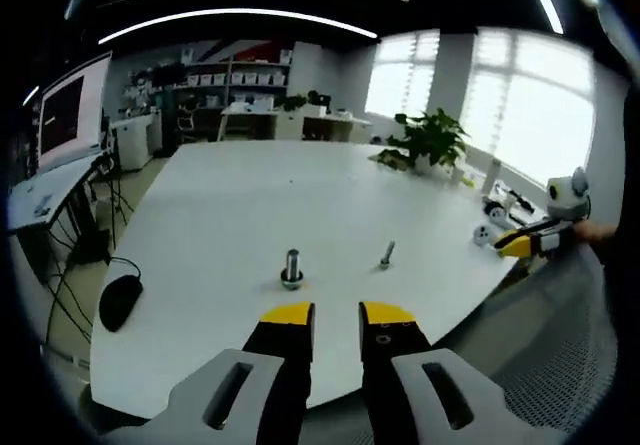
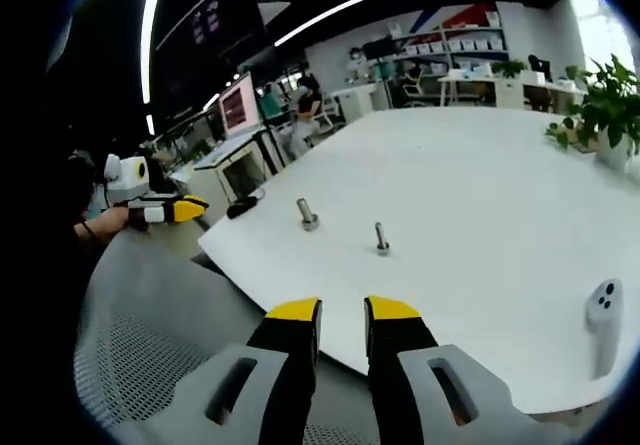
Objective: Place the washer onto the threaded stud by aligning its center hole with the stud, sliding it down to the base, and recovering from edge contact or off-axis alignment until the washer reaches the visible bottom stop.
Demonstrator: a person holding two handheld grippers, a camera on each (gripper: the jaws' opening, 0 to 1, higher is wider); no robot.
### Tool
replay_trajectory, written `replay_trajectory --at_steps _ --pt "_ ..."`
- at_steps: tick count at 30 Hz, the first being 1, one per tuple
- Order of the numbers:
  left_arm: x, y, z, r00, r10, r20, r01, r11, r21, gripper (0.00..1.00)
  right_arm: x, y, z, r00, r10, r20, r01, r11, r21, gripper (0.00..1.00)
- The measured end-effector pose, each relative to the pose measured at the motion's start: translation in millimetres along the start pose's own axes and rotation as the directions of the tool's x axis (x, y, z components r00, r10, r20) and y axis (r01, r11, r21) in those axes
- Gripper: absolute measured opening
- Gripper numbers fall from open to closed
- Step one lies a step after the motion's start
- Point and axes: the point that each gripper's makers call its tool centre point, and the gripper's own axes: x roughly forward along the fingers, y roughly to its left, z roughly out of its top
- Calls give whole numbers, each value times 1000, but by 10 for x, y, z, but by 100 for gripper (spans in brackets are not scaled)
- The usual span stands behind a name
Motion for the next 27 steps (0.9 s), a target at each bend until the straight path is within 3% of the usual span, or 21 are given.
replay_trajectory --at_steps 6,7,9,12,27 --pt "15 59 -9 1000 17 -3 -17 1000 21 14 11 1 15 1000 -1 6 1 1000 -3 19" --pt "5 149 -1 998 65 5 -65 998 2 12 14 -1 16 1000 -3 6 3 1000 1 19" --pt "-8 219 -4 996 88 6 -88 996 -7 11 19 1 23 1000 -3 10 3 1000 12 19" --pt "-26 209 52 996 70 47 -67 996 -52 11 28 14 20 1000 2 7 -2 1000 5 19" --pt "6 161 5 999 51 18 -51 999 -17 10 19 49 104 999 21 50 -20 999 -28 19"
